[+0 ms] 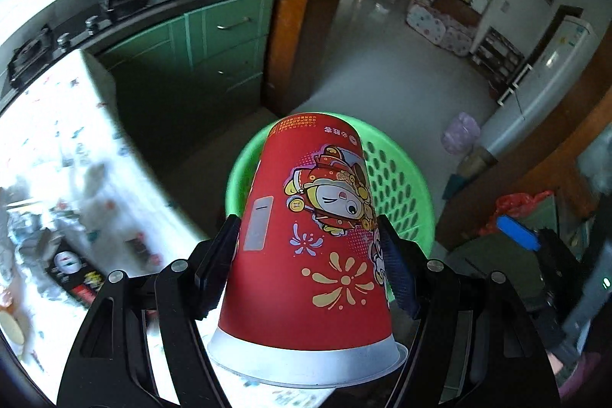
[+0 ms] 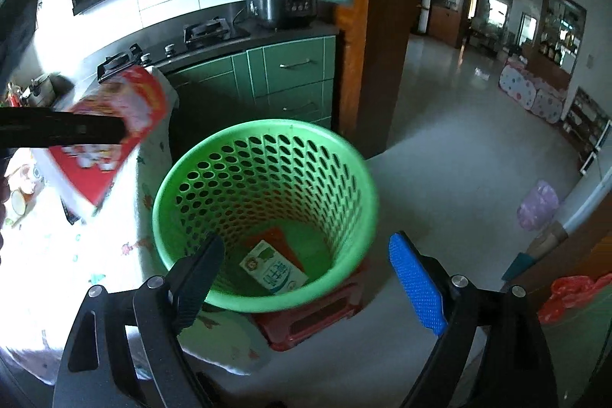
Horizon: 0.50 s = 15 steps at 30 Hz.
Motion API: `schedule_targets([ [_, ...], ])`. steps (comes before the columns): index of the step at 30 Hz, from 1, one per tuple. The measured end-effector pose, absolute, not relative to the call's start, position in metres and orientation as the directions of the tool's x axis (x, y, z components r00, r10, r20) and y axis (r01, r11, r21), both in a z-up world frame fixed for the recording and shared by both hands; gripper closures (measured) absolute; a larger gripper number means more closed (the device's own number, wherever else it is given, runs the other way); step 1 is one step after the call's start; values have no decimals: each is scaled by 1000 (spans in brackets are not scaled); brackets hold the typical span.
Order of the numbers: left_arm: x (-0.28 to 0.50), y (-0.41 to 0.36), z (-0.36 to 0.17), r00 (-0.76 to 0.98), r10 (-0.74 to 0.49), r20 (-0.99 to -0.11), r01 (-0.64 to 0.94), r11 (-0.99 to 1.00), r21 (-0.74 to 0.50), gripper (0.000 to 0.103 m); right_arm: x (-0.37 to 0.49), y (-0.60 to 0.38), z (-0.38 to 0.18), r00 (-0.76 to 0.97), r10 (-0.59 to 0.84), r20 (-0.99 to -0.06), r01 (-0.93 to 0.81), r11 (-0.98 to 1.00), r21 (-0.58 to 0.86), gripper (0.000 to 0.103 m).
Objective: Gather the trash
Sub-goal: 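Drop the milk carton into the basket while the left gripper carries the red cup there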
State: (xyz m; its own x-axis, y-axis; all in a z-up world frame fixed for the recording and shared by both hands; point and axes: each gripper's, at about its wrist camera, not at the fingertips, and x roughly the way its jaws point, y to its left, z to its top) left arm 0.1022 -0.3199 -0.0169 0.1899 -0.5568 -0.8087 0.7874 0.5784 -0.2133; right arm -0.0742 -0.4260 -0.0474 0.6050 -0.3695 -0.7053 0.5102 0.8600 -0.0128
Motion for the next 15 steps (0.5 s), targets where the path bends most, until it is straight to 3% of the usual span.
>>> schedule_targets([
  [15,94,-358,-47,130,-541,-831,782,571,-250,32,-104,-438,-47,607,-379,-698,534,845,6,18],
])
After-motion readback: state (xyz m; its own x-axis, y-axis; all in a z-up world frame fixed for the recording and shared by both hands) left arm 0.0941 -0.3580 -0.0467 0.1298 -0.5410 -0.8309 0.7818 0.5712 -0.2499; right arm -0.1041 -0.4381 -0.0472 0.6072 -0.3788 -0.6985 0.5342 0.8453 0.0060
